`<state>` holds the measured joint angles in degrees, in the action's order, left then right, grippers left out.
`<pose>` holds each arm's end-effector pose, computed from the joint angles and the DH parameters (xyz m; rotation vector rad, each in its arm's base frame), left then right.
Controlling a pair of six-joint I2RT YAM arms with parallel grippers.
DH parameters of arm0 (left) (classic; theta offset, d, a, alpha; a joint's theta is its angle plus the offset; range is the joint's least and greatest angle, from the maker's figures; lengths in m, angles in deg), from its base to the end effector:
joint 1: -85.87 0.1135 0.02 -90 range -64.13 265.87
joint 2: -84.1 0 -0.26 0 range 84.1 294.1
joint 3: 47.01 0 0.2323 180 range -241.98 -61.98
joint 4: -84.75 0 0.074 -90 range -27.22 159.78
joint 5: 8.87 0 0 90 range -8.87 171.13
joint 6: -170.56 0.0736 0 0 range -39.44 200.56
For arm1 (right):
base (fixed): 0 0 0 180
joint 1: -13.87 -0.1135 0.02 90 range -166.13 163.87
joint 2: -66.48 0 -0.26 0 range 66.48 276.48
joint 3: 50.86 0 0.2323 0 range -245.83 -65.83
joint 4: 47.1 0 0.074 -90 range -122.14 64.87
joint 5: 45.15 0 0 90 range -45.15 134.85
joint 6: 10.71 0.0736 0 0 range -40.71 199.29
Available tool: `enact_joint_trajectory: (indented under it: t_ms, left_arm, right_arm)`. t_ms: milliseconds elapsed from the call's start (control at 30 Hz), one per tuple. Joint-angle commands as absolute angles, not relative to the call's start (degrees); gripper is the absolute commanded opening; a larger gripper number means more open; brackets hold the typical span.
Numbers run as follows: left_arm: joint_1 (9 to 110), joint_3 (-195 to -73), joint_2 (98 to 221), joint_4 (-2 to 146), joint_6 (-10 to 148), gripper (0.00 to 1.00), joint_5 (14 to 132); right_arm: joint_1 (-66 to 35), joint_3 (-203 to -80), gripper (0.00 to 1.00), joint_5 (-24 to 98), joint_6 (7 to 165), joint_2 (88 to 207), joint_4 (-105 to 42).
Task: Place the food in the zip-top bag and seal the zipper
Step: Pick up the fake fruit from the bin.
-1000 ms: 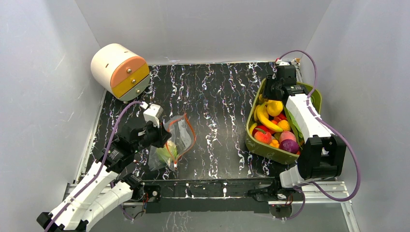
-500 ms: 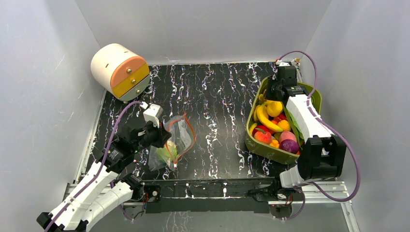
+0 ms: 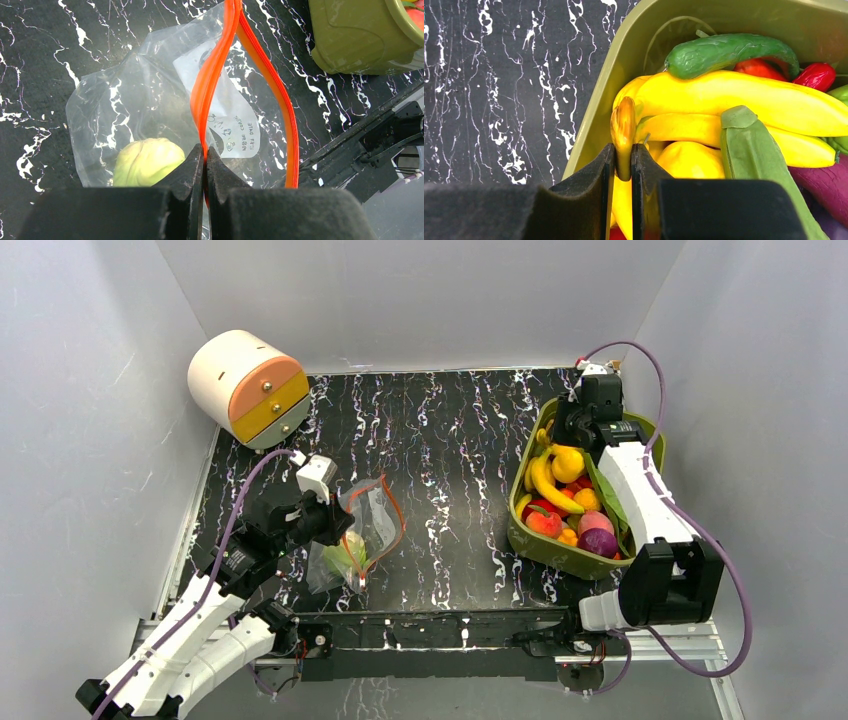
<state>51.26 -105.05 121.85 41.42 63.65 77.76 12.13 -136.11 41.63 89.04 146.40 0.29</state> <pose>0.1358 -0.0990 0.2955 0.3511 1.9985 -0.6369 0.3150 0.0137 0.2923 0.1325 2.3055 0.1673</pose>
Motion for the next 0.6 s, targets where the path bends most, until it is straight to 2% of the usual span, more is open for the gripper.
enact_joint_trajectory:
  t_ms: [0, 567]
  left_arm:
    - [51.14, -104.72, 121.51, 41.52, 64.12, 0.0, 78.33]
    - [51.14, -104.66, 121.32, 41.48, 64.12, 0.0, 78.67]
  right_arm:
    - [12.2, -137.36, 0.0, 39.34, 90.14, 142.94, -3.22]
    - [12.2, -135.03, 0.0, 35.86, 93.25, 137.68, -8.97]
